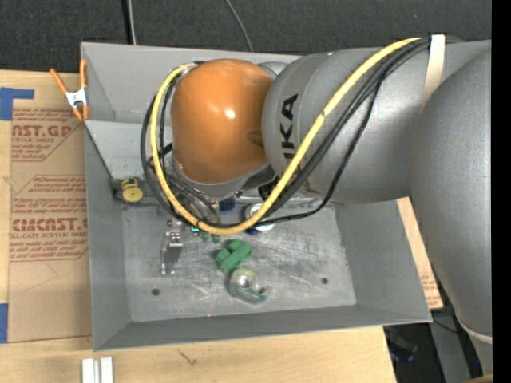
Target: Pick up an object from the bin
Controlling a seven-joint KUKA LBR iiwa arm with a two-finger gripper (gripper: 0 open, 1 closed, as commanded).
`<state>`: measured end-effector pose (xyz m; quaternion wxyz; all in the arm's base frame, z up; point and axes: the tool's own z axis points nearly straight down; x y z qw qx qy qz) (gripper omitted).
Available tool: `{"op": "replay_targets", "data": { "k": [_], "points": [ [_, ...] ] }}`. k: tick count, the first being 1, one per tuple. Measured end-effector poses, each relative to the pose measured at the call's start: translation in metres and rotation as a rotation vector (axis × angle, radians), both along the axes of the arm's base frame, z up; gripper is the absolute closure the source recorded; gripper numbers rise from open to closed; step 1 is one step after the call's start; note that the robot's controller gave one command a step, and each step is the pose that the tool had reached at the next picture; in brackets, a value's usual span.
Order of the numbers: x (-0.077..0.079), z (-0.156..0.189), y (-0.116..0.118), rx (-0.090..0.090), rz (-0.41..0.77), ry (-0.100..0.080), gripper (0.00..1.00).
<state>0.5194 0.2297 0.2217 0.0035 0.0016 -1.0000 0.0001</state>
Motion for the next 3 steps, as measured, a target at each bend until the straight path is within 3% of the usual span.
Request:
{"op": "replay_targets", "data": {
  "k": [1,2,3],
  "points": [
    [-0.027,-0.152,0.01,0.005,0.062,-0.013,0.0],
    [0.005,-0.149,-0.061,0.005,-0.089,-0.015,0.0],
    [-0.024,-0.137,-0.111,-0.002,-0.317,-0.006,0.0]
  ]
}}
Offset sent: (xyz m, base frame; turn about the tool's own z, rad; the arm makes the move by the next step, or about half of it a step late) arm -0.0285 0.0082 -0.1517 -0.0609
